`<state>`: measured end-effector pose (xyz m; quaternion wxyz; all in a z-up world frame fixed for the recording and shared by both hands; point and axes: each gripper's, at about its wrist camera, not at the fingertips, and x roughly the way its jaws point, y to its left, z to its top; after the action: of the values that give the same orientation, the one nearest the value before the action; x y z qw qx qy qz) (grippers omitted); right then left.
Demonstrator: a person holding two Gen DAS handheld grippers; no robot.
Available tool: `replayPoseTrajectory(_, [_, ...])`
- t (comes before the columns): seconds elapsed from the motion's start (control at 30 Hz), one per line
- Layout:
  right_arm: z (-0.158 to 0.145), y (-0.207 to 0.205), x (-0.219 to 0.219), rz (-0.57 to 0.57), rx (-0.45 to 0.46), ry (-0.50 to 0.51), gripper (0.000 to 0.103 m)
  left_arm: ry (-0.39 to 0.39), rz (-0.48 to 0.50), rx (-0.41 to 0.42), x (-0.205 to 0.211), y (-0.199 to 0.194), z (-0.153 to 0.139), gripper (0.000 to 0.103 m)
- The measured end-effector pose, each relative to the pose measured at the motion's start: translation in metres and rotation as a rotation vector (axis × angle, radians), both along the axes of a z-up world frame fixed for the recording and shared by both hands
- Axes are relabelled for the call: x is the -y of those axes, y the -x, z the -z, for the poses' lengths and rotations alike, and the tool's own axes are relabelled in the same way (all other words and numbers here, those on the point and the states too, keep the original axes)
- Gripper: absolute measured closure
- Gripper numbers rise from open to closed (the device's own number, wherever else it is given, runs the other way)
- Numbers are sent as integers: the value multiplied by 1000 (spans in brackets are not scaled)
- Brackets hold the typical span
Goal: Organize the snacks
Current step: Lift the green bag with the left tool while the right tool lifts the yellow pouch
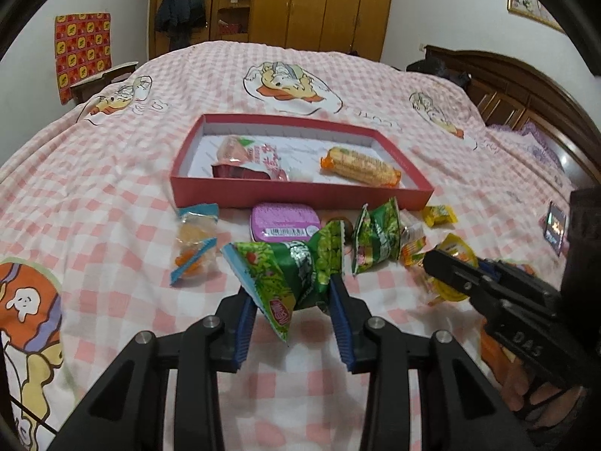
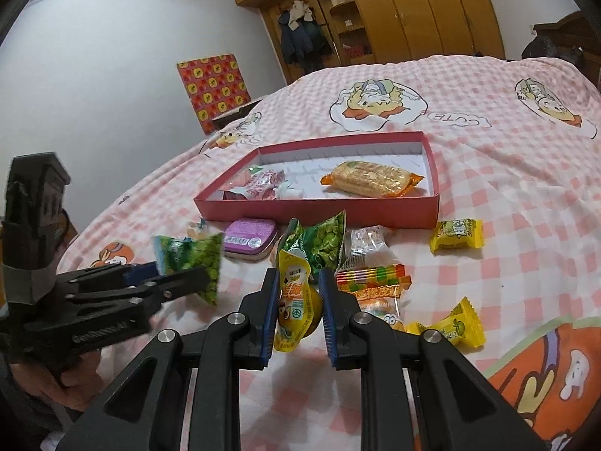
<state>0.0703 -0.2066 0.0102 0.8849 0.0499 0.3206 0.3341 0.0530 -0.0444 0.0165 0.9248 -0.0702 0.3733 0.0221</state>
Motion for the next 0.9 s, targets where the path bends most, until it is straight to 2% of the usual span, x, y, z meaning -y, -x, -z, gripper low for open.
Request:
replayPoseTrajectory(0.4, [-8,3,2,-8,24,-4,81,-11,8,13,-4,2,-15,65])
replayPoseTrajectory(0.57, [-8,0,4,-4,9,-16,81,-43,-1,37,-2,-1,-20,65])
replayPoseTrajectory(0.9, [-23,-11,-5,-24,25,-31,81,-11,-12,51,-19,-16,-27,65])
